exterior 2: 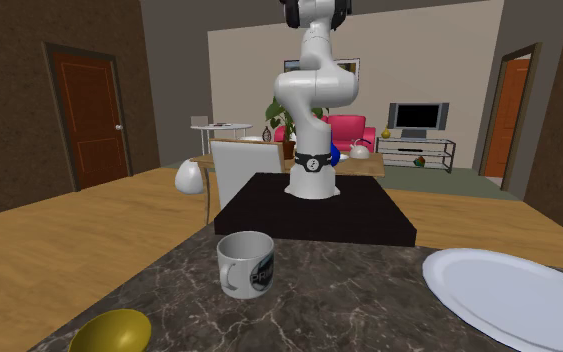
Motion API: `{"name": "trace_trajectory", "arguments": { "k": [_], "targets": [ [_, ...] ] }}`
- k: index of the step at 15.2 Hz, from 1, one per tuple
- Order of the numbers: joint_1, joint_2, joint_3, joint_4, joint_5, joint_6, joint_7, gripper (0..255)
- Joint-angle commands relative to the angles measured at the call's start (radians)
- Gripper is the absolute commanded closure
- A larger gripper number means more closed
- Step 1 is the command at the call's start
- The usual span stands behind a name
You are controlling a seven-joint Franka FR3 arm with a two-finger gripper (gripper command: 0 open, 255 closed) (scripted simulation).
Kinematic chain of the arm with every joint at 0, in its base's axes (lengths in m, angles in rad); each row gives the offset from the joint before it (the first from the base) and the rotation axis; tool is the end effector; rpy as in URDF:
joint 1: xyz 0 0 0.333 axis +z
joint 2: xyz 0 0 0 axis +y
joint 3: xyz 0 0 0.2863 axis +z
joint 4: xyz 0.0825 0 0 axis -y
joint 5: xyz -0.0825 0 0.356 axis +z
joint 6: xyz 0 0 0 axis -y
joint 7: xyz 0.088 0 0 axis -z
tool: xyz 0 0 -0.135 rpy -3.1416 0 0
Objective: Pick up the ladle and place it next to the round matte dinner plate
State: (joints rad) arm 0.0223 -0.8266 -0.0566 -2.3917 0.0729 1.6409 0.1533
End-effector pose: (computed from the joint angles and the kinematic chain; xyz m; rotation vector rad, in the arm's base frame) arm 0.2989 -0.0042 0.5445 -3.0092 0.2614 -0.1012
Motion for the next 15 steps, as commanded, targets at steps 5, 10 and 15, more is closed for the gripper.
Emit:
{"name": "trace_trajectory", "arguments": {
  "k": [5, 10, 15],
  "targets": [
    [-0.015, 0.083, -0.051, -0.038, -0.025, 0.112, -0.058, 0],
    [-0.027, 0.216, -0.116, -0.056, -0.045, 0.251, -0.130, 0],
    [-0.032, 0.376, -0.181, -0.041, -0.043, 0.383, -0.208, 0]
  ]
}}
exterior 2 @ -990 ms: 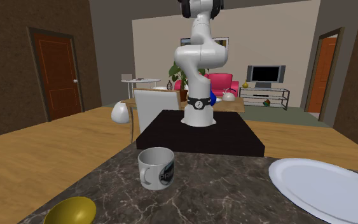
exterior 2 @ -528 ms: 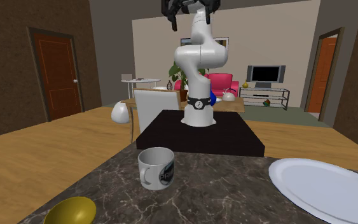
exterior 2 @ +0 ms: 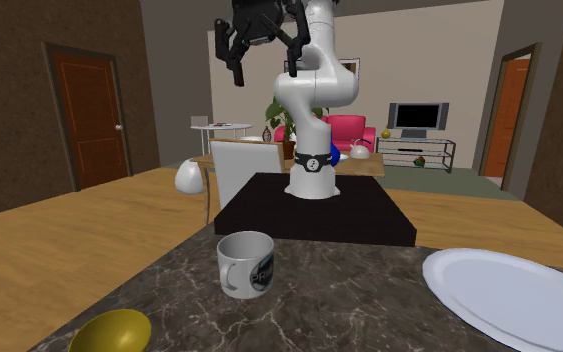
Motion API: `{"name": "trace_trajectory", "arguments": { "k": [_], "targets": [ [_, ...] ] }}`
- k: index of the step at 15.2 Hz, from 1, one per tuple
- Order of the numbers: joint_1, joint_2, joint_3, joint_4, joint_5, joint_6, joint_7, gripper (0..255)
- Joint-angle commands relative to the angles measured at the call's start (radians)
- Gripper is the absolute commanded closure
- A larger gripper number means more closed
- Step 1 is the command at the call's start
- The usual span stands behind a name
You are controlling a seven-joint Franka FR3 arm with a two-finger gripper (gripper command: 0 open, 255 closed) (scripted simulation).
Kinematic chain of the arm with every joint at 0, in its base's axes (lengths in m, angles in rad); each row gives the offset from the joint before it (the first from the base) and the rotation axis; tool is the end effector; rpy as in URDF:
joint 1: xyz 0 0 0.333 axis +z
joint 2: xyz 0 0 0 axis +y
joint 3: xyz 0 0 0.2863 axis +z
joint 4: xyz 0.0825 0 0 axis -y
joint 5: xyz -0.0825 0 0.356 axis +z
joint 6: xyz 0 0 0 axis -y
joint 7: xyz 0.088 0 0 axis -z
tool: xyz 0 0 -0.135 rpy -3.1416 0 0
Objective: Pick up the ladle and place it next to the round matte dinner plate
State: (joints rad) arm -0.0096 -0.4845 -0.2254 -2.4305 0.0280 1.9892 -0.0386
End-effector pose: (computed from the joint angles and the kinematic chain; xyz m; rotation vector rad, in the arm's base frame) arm 0.3856 -0.0906 0.4356 -3.0029 0.2768 -0.0725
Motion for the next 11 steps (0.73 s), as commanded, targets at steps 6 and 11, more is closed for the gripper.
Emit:
{"name": "trace_trajectory", "arguments": {
  "k": [6, 11],
  "targets": [
    [0.003, 0.254, -0.087, 0.061, 0.047, 0.170, -0.125, 0],
    [-0.001, 0.453, -0.132, 0.151, 0.128, 0.252, -0.233, 0]
  ]
}}
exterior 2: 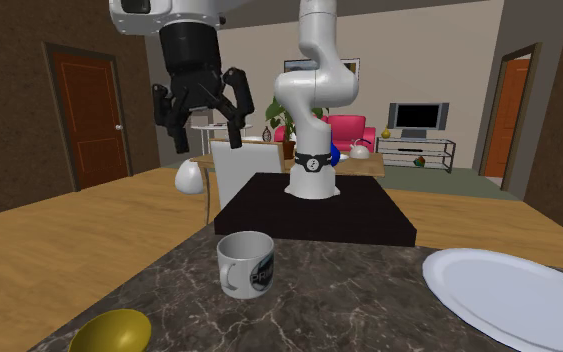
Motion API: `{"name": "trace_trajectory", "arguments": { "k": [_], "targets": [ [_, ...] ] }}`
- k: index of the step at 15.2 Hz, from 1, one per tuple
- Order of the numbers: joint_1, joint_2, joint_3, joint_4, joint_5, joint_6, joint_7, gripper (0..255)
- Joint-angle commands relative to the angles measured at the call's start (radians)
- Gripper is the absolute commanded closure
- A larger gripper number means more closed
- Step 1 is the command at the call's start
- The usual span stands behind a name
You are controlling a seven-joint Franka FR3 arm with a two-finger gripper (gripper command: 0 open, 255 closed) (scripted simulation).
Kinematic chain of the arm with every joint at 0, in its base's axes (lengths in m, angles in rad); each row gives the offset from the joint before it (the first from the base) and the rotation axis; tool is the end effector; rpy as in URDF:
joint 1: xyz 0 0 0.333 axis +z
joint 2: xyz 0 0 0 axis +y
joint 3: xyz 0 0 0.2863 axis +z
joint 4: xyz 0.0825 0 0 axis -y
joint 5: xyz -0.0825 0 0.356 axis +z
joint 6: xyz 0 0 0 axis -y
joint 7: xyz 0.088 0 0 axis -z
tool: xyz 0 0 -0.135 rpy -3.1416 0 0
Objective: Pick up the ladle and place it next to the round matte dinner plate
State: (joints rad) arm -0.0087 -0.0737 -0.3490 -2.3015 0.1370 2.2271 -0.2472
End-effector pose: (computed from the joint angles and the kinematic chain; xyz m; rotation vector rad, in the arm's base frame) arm 0.4539 -0.1615 0.3359 -2.9978 0.2911 -0.0510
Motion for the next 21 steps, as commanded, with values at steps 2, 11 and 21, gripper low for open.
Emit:
{"name": "trace_trajectory", "arguments": {
  "k": [2, 11, 21],
  "targets": [
    [-0.010, 0.124, -0.018, 0.067, 0.060, 0.037, -0.070, 0],
    [-0.103, 0.492, 0.003, 0.333, 0.230, 0.077, -0.238, 0],
    [-0.207, 0.798, 0.053, 0.622, 0.303, 0.066, -0.296, 0]
  ]
}}
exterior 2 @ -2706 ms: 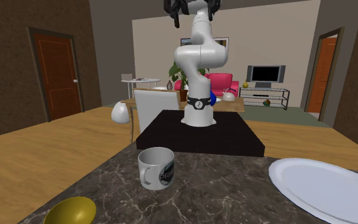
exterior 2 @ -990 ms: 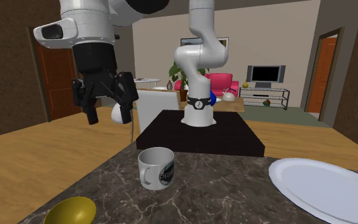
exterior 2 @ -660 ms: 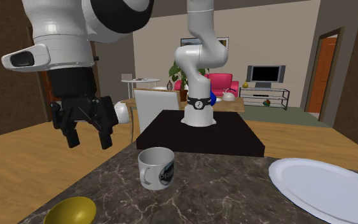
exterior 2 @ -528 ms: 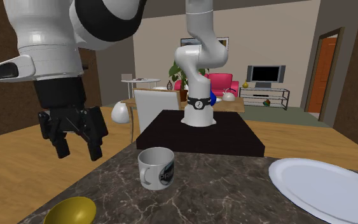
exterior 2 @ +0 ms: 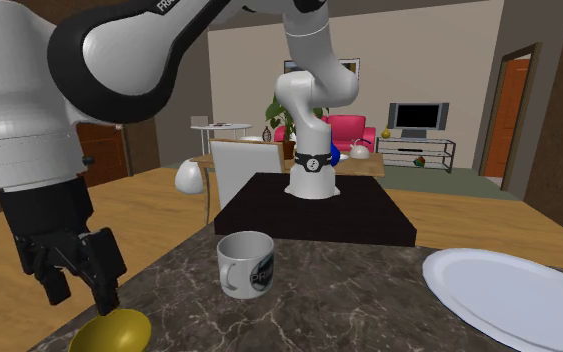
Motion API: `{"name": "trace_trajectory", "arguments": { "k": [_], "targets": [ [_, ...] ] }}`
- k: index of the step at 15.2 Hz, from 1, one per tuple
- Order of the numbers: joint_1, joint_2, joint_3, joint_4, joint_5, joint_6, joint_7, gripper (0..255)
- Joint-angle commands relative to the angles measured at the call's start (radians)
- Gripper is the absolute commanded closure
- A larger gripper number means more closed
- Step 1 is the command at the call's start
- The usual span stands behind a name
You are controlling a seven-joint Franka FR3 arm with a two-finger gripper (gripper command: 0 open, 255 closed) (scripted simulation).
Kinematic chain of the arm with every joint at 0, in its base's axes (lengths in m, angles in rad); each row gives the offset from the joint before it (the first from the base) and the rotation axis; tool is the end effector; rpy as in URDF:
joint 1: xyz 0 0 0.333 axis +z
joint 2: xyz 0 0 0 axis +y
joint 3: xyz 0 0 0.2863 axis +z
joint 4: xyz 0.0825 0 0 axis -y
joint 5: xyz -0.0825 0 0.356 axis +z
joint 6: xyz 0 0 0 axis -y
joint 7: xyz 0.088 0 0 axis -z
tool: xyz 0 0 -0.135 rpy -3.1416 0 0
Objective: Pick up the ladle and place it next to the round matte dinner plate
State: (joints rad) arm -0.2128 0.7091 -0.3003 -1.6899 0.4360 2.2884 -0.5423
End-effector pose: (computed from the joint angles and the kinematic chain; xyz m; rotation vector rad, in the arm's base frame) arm 0.5629 -0.2836 0.1627 -2.9901 0.3131 -0.0124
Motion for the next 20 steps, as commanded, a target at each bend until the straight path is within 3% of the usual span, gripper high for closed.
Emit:
{"name": "trace_trajectory", "arguments": {
  "k": [1, 13, 14, 20],
  "targets": [
    [-0.004, 0.024, 0.007, 0.011, 0.007, 0.013, -0.003, 0],
    [-0.008, 0.067, 0.021, 0.018, 0.023, 0.049, -0.012, 0],
    [-0.008, 0.067, 0.021, 0.018, 0.023, 0.049, -0.012, 255],
    [-0.008, 0.067, 0.021, 0.018, 0.023, 0.049, -0.012, 255]
  ]
}}
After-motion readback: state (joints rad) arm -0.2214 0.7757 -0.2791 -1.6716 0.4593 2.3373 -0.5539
